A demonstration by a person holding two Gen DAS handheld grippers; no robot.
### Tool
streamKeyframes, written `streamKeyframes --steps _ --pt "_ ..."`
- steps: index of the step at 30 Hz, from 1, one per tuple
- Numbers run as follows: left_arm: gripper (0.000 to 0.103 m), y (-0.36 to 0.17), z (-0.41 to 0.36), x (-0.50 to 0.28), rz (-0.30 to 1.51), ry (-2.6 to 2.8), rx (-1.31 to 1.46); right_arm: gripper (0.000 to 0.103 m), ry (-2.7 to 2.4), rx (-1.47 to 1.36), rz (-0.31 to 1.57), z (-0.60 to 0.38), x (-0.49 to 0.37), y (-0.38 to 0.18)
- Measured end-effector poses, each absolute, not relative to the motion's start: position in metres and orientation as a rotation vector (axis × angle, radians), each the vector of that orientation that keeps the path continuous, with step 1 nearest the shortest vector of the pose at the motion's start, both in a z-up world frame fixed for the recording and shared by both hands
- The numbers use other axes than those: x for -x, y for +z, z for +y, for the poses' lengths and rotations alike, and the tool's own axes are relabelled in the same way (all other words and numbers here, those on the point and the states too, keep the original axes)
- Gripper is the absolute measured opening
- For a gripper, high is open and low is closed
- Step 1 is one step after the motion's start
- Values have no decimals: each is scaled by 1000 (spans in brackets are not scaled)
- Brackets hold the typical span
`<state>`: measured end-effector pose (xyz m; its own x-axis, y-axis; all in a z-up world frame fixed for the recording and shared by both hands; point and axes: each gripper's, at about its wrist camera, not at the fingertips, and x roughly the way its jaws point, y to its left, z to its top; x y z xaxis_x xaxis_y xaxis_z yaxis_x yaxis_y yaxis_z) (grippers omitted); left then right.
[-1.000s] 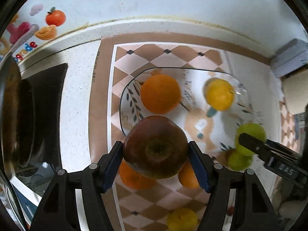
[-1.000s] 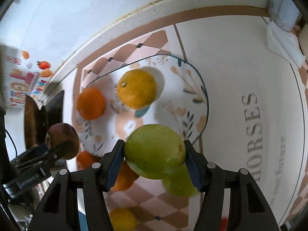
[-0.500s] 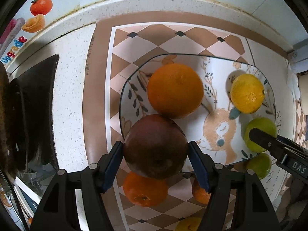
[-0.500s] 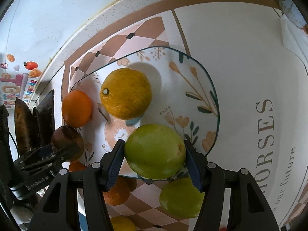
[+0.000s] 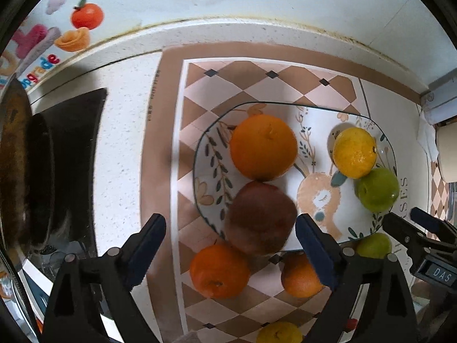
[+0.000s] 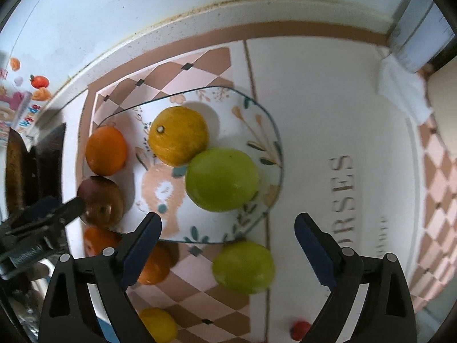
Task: Organize fruits
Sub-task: 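Open both tools and withdraw them from the plate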
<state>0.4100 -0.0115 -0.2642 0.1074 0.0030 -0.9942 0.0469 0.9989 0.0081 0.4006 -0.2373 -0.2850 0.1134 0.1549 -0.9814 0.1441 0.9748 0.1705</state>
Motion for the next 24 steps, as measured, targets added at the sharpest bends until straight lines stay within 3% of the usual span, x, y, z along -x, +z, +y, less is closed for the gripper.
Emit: streamKeyframes --steps 24 --pt "93 -153 -13 -301 1170 -13 -51 96 -35 -114 1193 -219 -294 -157"
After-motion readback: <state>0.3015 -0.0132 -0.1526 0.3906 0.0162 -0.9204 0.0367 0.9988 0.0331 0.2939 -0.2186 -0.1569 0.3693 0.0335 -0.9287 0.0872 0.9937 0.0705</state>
